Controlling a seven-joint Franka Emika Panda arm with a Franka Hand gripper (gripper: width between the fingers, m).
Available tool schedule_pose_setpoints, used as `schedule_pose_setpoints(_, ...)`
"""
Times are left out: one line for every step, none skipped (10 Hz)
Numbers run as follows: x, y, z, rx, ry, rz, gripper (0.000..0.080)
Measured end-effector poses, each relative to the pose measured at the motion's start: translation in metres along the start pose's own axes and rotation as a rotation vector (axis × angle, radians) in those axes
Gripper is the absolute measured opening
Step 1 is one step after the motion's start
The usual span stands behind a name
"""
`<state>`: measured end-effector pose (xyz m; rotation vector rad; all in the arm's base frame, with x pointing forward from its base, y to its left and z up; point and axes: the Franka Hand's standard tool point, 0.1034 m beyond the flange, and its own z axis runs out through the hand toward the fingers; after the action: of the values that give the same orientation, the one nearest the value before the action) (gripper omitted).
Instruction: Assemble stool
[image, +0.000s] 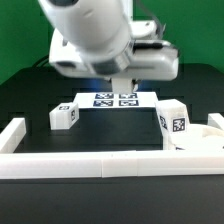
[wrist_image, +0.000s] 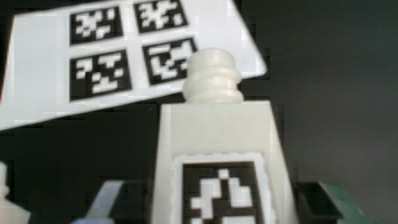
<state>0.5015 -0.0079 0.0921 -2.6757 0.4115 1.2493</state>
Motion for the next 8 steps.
schedule_pose_setpoints(0.012, -0.006, -0.001, -0.002, 0.090, -0.009, 0.0335)
schedule_pose_setpoints(0.014, -0.007, -0.003, 0.005, 0.159, -0.011, 0.0335)
schedule_pose_setpoints(0.014, -0.008, -0.005, 0.011, 0.218, -0.013, 0.0335)
schedule_pose_setpoints(0.012, -0.018, -0.012, 0.018, 0.294, 0.008, 0.0335)
schedule_pose_setpoints(-0.004, -0.043, -0.025, 0.022, 0.354, 0.001, 0.0335)
schedule_pose_setpoints(-0.016, -0.063, -0.038, 0.027, 0.414, -0.012, 0.0335)
schedule_pose_setpoints(-0.024, -0.086, -0.054, 0.043, 0.510, -0.003, 0.0335)
schedule_pose_setpoints(-0.038, -0.100, -0.063, 0.044, 0.537, 0.000, 0.0335)
